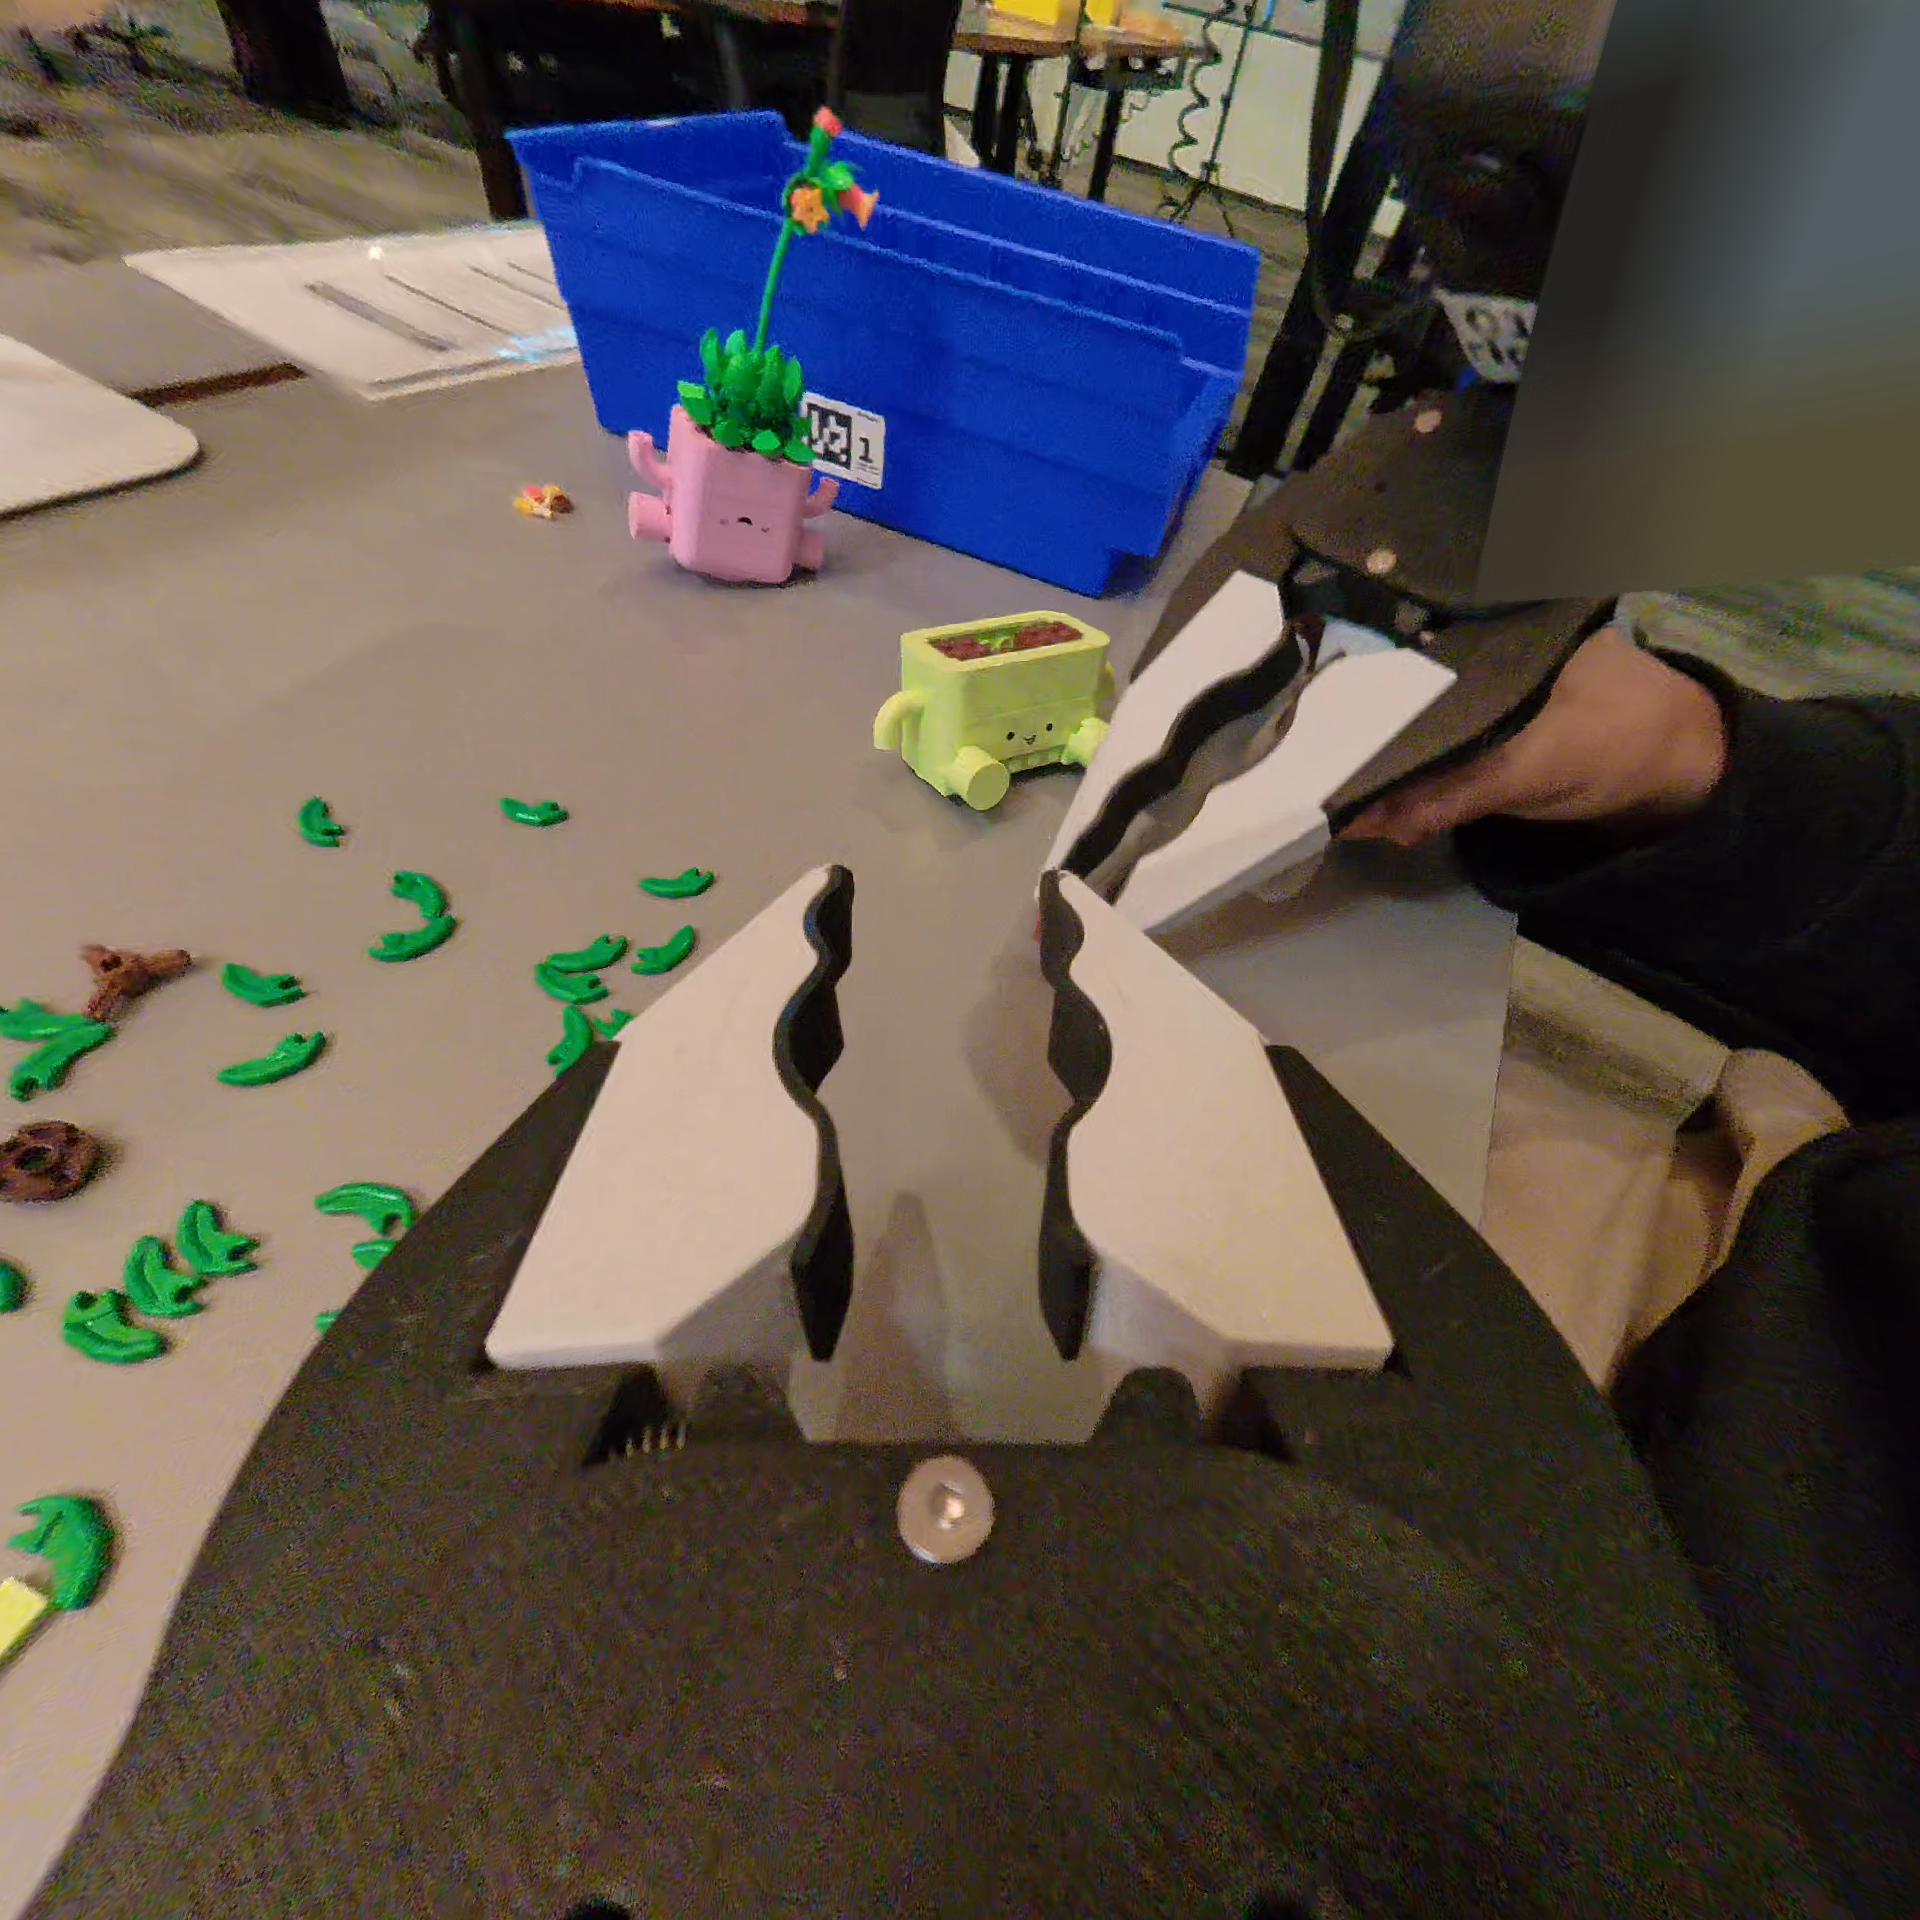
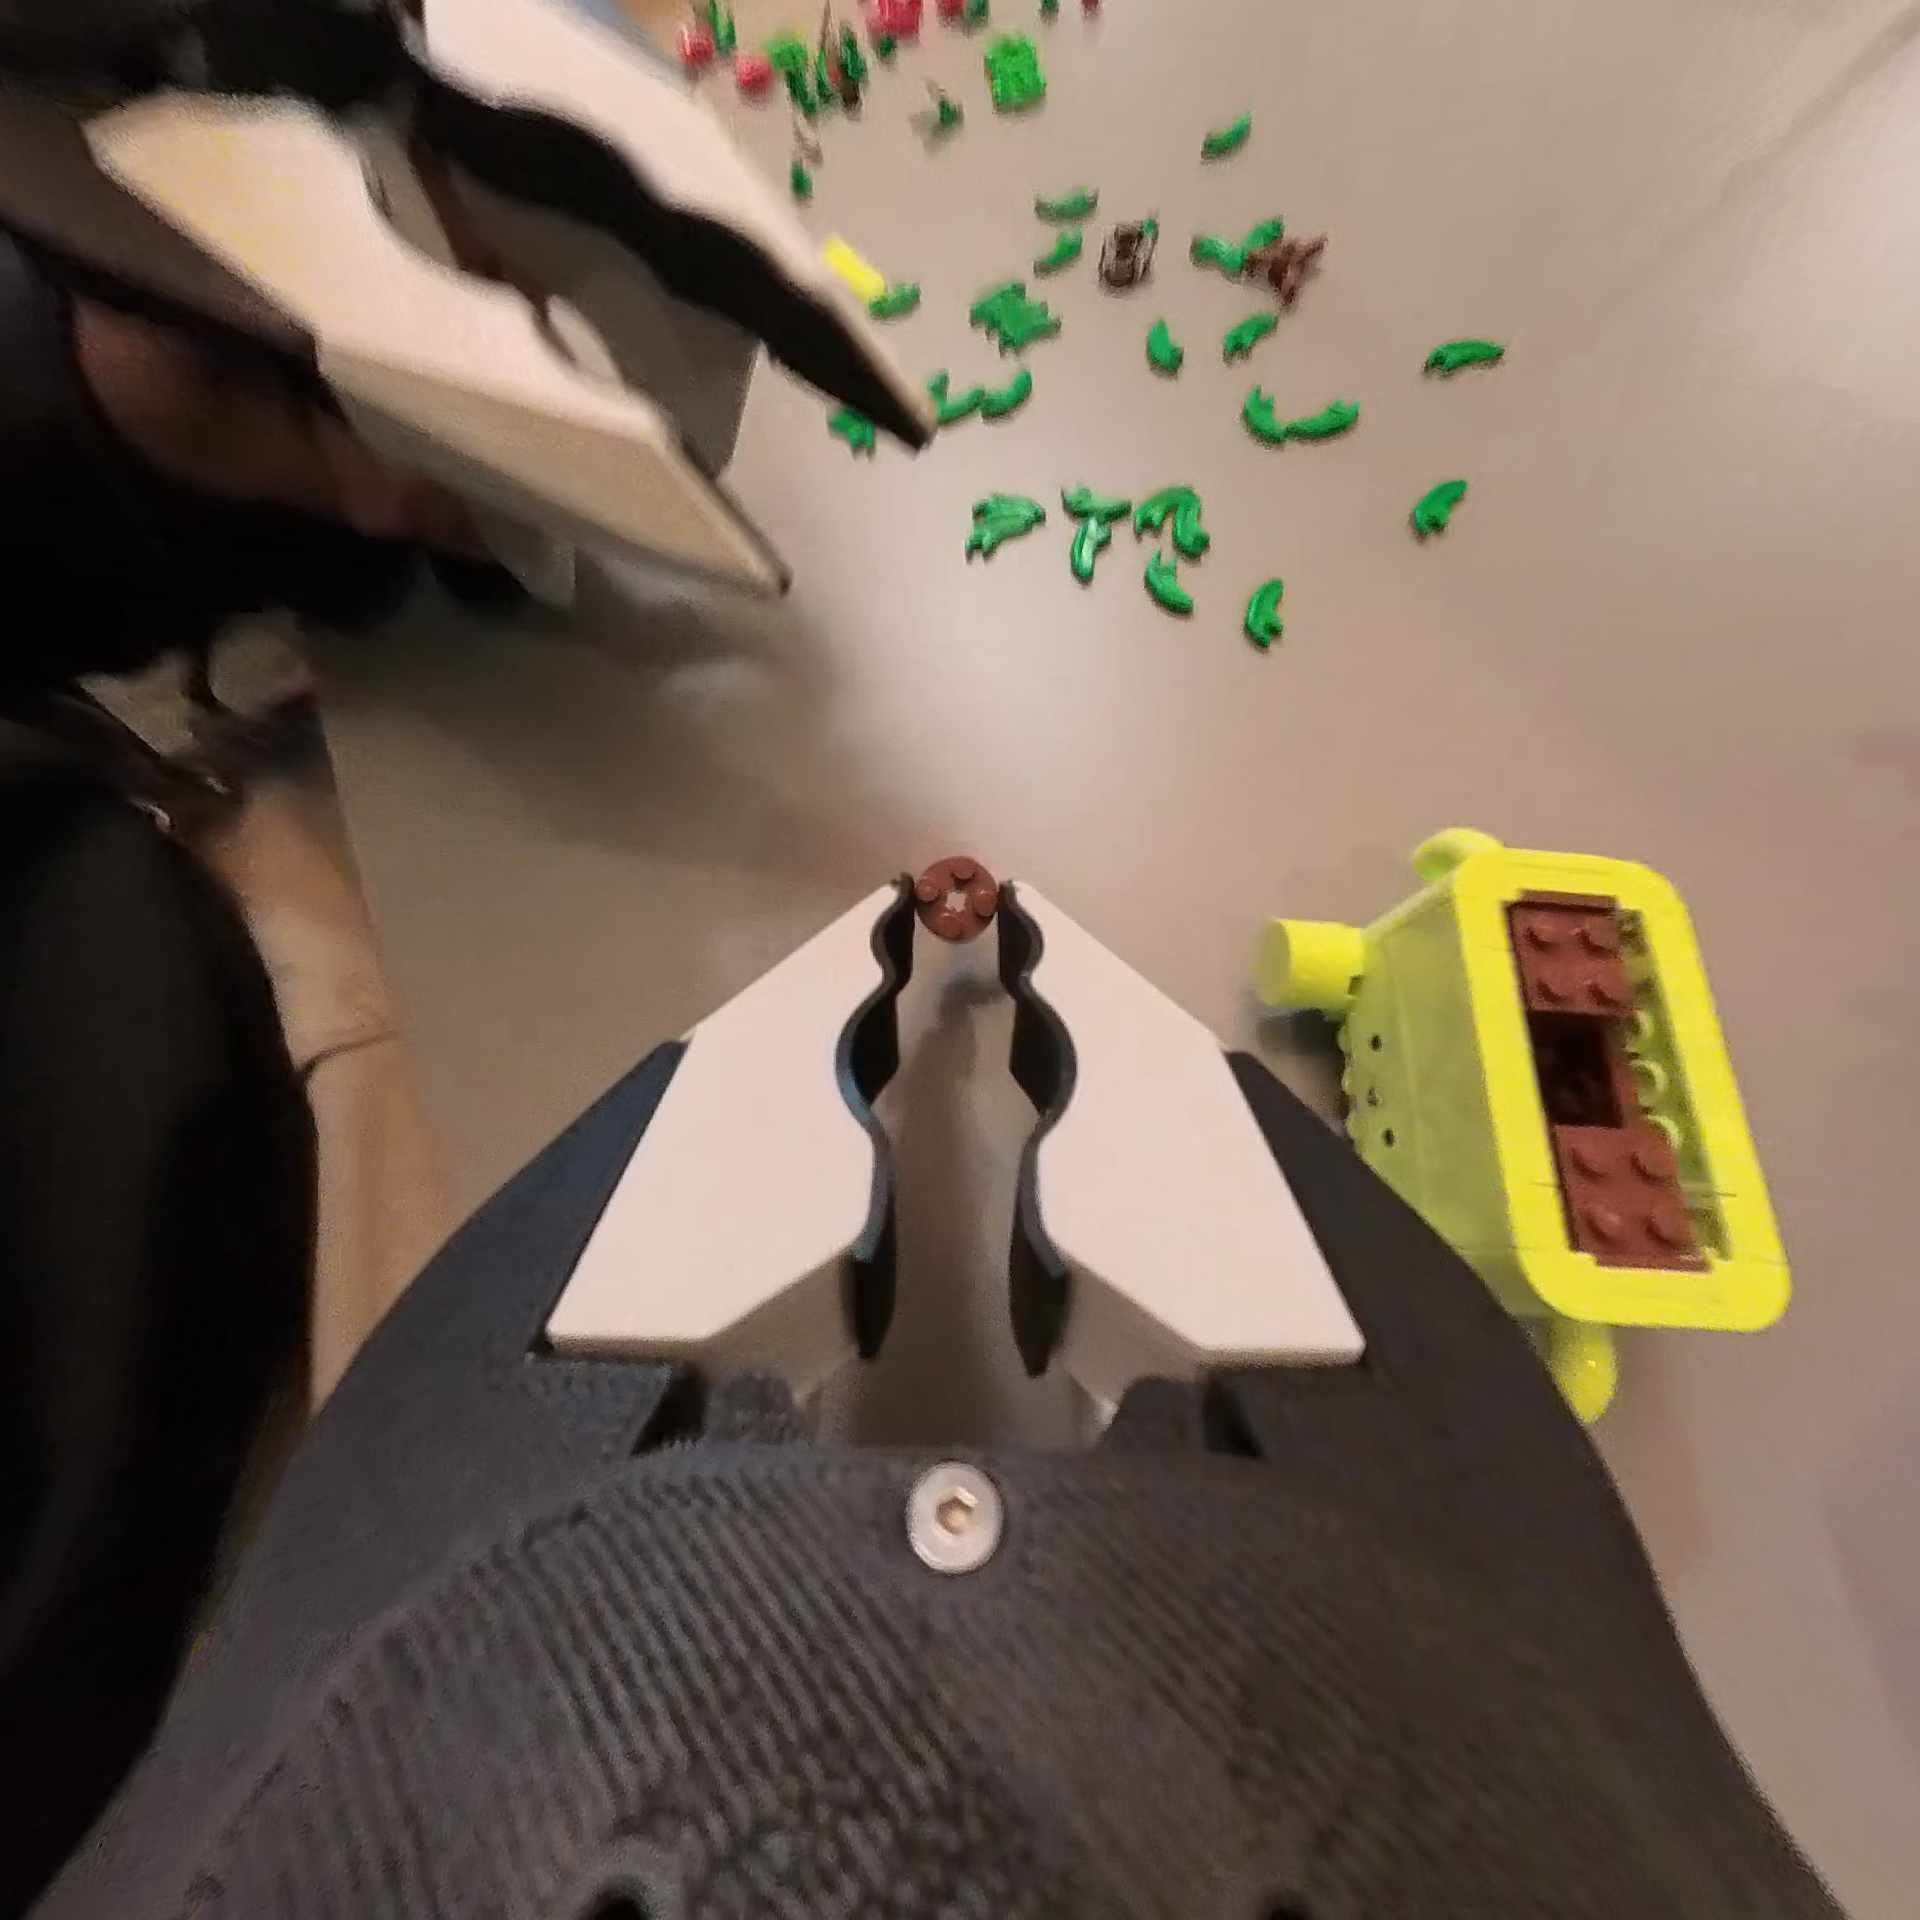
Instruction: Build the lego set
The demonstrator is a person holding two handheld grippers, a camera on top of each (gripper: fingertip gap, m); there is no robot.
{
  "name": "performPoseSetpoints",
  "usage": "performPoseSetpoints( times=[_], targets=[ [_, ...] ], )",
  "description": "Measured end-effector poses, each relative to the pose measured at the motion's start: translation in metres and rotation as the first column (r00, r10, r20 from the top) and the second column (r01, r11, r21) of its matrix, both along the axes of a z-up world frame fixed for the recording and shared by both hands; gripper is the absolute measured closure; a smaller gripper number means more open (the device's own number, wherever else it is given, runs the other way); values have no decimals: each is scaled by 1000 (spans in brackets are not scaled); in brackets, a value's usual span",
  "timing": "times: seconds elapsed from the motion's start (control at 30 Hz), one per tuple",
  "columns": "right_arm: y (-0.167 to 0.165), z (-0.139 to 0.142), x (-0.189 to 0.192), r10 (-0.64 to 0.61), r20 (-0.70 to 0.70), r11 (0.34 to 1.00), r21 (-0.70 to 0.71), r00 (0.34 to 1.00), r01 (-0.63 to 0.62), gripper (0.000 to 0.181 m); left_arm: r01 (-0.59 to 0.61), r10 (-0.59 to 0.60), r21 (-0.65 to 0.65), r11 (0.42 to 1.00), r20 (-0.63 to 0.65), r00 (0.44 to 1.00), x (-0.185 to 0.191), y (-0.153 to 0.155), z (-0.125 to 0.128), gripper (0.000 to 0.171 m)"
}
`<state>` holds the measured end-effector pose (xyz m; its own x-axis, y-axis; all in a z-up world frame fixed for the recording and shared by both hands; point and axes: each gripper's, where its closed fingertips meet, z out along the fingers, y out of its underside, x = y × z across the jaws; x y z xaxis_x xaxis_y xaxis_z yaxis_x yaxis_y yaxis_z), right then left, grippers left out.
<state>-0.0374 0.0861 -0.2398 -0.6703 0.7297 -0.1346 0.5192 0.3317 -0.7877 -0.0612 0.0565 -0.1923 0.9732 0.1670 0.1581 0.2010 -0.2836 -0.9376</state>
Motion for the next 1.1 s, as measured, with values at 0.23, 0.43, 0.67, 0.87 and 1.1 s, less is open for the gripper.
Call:
performPoseSetpoints(
  times=[0.23,0.43,0.67,0.87,1.1],
  targets=[
    [-10,-15,4,62,18,996,64,998,-63,167,2,-2,-20,1000,46,999,-3,1,-4,137],
    [-6,-8,3,116,-90,988,108,989,-106,126,16,-13,-47,999,51,999,-1,4,-9,137],
    [-6,4,2,128,-132,991,42,983,-124,127,18,-17,-20,1000,88,996,-3,2,-6,135],
    [-5,10,0,114,-134,993,-8,984,-116,129,16,-15,-25,1000,61,998,-2,2,-6,134],
    [-6,7,0,121,-128,993,10,984,-121,131,24,-22,-48,999,34,999,1,4,-8,133]
  ],
)
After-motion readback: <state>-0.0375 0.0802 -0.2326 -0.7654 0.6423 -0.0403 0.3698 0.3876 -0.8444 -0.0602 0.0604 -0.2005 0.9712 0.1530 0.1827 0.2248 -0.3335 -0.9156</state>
